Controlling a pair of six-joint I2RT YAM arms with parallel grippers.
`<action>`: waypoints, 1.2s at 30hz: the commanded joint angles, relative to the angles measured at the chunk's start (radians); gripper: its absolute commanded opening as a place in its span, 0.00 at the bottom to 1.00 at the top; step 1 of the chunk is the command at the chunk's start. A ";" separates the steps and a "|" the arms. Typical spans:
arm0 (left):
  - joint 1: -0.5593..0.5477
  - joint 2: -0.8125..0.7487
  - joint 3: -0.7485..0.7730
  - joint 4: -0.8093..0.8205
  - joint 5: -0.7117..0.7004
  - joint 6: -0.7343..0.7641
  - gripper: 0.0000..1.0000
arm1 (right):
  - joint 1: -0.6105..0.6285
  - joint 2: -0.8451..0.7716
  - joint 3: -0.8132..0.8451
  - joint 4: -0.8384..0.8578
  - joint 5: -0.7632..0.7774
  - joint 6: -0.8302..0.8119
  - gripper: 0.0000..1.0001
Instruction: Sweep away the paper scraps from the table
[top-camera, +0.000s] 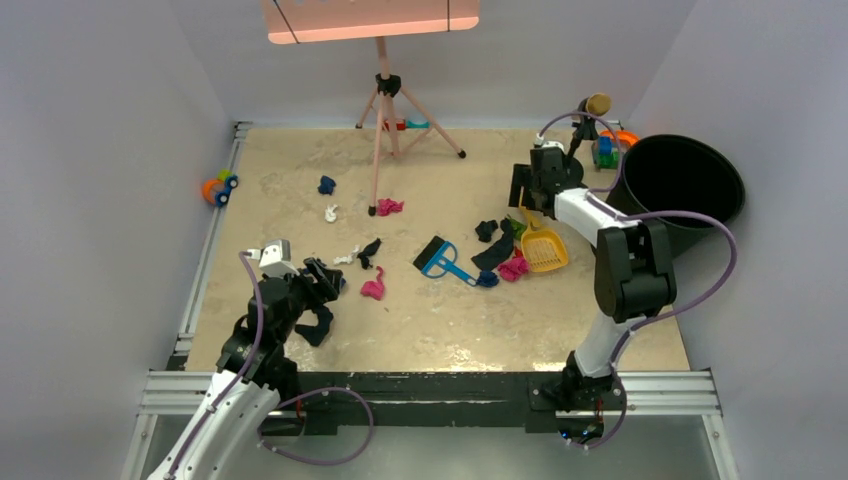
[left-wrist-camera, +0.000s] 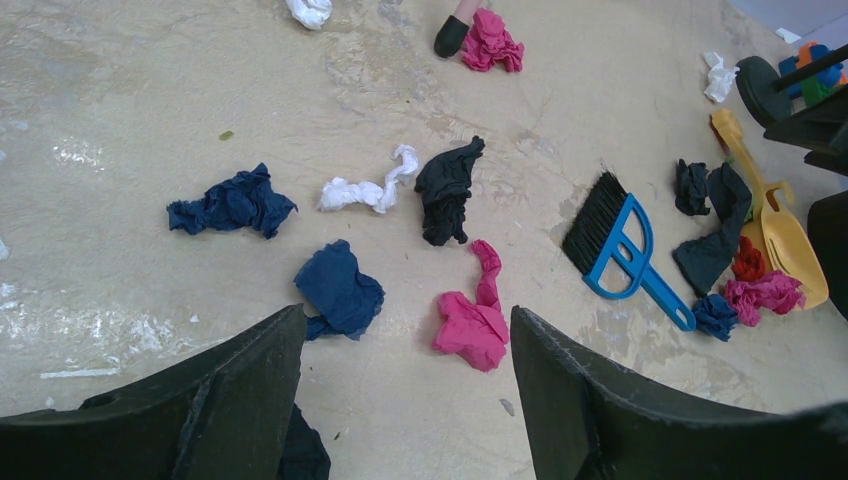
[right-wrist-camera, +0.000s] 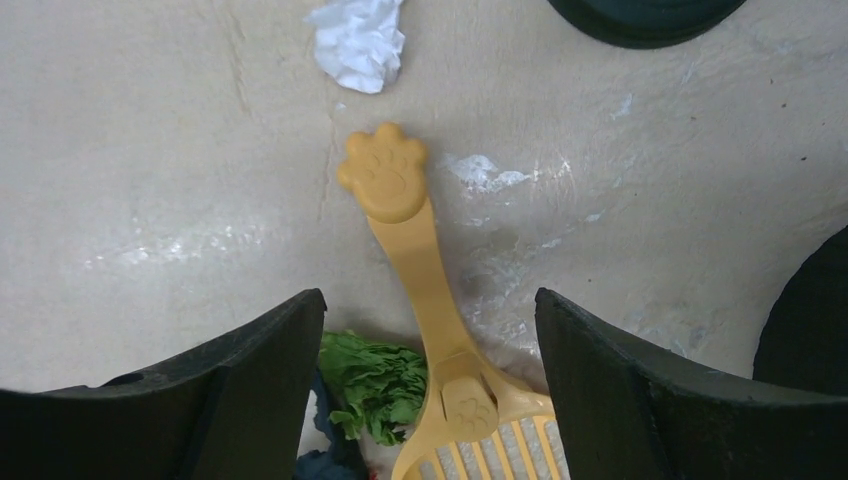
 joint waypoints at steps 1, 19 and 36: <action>-0.003 -0.002 0.003 0.018 -0.009 -0.004 0.78 | -0.012 0.034 0.078 -0.075 0.006 -0.016 0.79; -0.003 -0.011 0.004 0.009 -0.012 -0.005 0.78 | -0.017 0.112 0.085 -0.154 -0.097 -0.018 0.54; -0.003 -0.009 0.005 0.012 -0.011 -0.004 0.78 | 0.080 -0.065 0.069 -0.244 0.047 -0.081 0.19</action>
